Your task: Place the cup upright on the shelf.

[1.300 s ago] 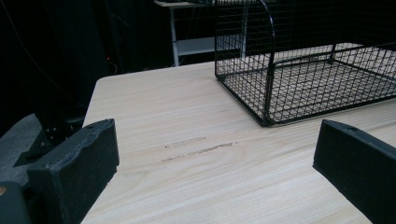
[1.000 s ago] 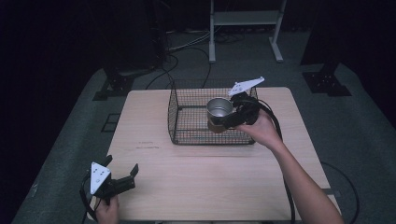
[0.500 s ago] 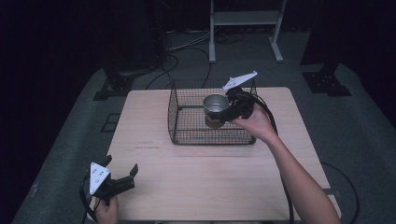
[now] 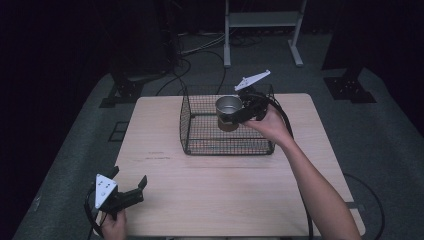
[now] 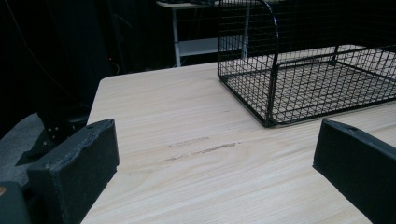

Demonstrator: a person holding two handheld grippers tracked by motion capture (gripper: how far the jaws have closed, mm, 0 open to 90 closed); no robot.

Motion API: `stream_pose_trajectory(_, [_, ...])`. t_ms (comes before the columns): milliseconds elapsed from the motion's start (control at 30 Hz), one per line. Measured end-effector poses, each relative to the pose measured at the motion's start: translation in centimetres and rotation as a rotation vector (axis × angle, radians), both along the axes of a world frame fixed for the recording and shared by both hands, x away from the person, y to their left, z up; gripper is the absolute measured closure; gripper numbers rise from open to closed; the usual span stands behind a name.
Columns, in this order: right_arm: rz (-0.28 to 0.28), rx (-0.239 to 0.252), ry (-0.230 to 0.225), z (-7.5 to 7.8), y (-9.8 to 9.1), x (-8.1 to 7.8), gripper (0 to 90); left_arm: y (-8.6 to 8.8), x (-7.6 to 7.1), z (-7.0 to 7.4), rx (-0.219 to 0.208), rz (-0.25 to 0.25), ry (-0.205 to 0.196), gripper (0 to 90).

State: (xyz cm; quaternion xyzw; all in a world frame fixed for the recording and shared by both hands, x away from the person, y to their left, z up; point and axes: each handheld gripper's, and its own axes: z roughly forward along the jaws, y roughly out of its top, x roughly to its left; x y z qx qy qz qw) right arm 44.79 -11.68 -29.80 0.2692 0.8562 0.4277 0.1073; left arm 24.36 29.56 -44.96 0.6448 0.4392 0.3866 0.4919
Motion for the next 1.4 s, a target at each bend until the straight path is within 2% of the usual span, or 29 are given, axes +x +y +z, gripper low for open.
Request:
stream_pose_trajectory(333, [-0.019,-0.008,0.001,0.2,0.3,1.6,17.8,0.0,0.0,0.0,0.004,-0.001,0.006,0.0])
stream_pose_trajectory(567, [-0.035,-0.05,0.006,0.0,1.3,2.8,17.8,0.0,0.0,0.0,0.005,-0.003,0.007,0.0])
stream_pose_trajectory(1000, [-0.054,-0.08,0.048,-2.0,2.6,5.0,17.8,-0.1,0.1,-0.1,0.004,-0.004,0.002,0.0])
stream_pose_trajectory(1233, [-0.059,-0.081,0.068,-3.2,2.8,6.0,17.8,0.0,0.1,-0.1,0.007,-0.004,0.008,0.0])
stream_pose_trajectory(1400, [-0.071,-0.064,0.087,-3.7,2.9,6.5,17.8,0.0,0.1,0.0,0.002,-0.004,0.002,0.0])
